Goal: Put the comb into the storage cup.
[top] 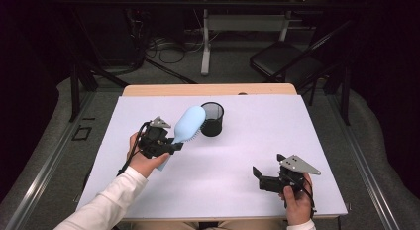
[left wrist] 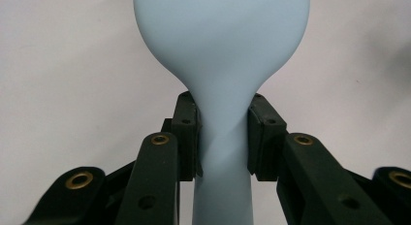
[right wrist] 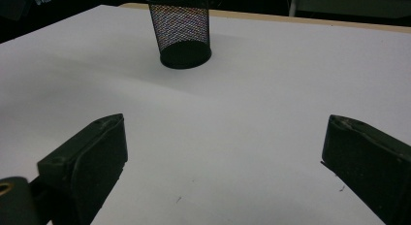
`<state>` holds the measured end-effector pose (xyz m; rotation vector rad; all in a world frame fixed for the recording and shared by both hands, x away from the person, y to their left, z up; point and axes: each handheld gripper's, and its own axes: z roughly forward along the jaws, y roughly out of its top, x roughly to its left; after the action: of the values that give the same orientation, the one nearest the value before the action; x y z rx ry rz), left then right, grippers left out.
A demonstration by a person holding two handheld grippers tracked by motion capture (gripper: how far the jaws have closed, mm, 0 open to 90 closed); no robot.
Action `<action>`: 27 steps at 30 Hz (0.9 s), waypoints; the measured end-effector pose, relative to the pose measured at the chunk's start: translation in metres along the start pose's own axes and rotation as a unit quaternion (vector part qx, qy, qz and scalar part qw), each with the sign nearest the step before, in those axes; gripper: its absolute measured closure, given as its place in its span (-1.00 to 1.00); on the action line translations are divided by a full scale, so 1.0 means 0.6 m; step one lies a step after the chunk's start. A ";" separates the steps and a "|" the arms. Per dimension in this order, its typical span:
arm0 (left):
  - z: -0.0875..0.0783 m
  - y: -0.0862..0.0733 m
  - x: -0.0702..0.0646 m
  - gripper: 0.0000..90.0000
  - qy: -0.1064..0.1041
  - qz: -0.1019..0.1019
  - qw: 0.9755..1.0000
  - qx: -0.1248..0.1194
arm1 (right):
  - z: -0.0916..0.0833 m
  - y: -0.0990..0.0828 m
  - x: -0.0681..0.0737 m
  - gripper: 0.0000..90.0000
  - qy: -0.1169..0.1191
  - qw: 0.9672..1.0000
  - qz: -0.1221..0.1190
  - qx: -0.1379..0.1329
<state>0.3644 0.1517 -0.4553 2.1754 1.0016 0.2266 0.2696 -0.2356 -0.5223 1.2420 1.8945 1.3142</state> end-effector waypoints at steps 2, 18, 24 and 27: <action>-0.002 0.002 -0.001 0.55 0.002 0.000 1.000 -0.006 | 0.000 0.000 -0.001 -0.96 0.000 1.000 0.000 -0.001; -0.012 0.023 -0.006 0.55 -0.002 -0.002 0.999 -0.052 | 0.002 -0.001 0.000 -0.96 0.000 1.000 0.001 0.000; -0.017 0.029 -0.008 0.55 0.001 0.004 0.998 -0.062 | 0.001 0.000 -0.001 -0.96 0.000 1.000 0.001 0.002; -0.019 0.032 -0.008 0.55 0.001 0.005 0.997 -0.071 | 0.001 -0.001 -0.001 -0.96 0.000 1.000 0.001 0.002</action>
<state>0.3672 0.1461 -0.4334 2.0526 0.9483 0.2958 0.2704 -0.2356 -0.5229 1.2469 1.8965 1.3132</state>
